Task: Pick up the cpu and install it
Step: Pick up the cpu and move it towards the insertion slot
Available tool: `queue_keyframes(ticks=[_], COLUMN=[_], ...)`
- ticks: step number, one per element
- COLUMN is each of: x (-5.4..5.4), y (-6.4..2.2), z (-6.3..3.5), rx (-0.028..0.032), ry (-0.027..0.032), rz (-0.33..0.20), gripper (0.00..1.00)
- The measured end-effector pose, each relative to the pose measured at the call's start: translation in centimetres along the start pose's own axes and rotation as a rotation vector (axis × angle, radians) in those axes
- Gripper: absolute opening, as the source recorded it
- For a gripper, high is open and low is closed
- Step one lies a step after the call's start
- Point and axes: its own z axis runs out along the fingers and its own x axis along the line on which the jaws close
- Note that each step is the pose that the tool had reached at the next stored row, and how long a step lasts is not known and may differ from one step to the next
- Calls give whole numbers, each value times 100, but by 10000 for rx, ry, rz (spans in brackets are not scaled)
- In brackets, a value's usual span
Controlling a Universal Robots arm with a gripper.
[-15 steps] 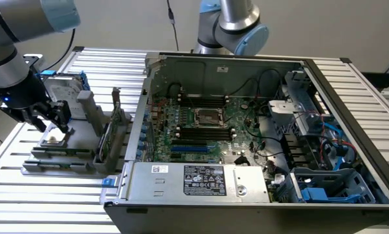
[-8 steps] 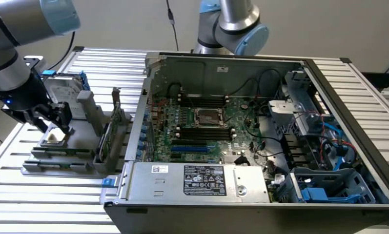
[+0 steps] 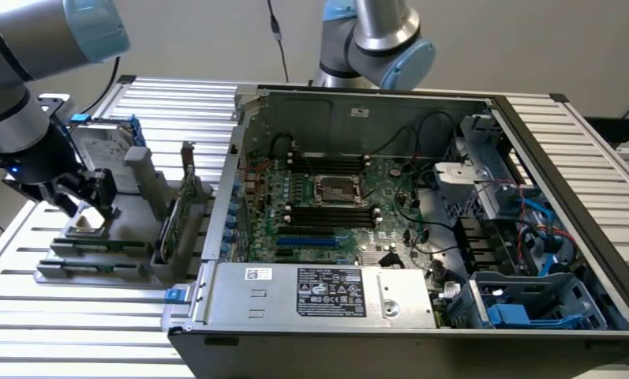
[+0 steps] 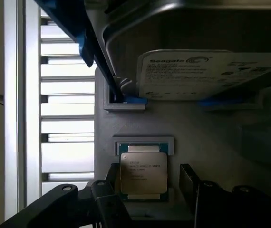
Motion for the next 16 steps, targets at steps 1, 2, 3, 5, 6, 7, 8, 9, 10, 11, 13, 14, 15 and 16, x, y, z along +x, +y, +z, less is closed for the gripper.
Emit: queue_keyframes(ticks=[1,2,3,5,6,7,8,9,10,11,13,14,15,16], x=[0,0,-1,-1,-1,-1,-1,-1,-1,-1,-1,-1,-1,0], y=[-8,-17,-26,-40,-46,-51,-57,-61,-61,-61,-63,-64,-65,-66], z=[3,7,11,19,24,29,34,37,37,37,37,45,52,62], rx=[-33,-66,-102,-165,-194,-222,-251,-263,-263,-263,-261,-263,-263,-262], ry=[16,29,46,81,96,114,133,144,147,147,152,150,154,168], rz=[2,5,7,12,15,17,20,22,23,24,23,23,23,25], gripper=[62,62,62,62,62,62,62,62,62,62,62,62,62,62])
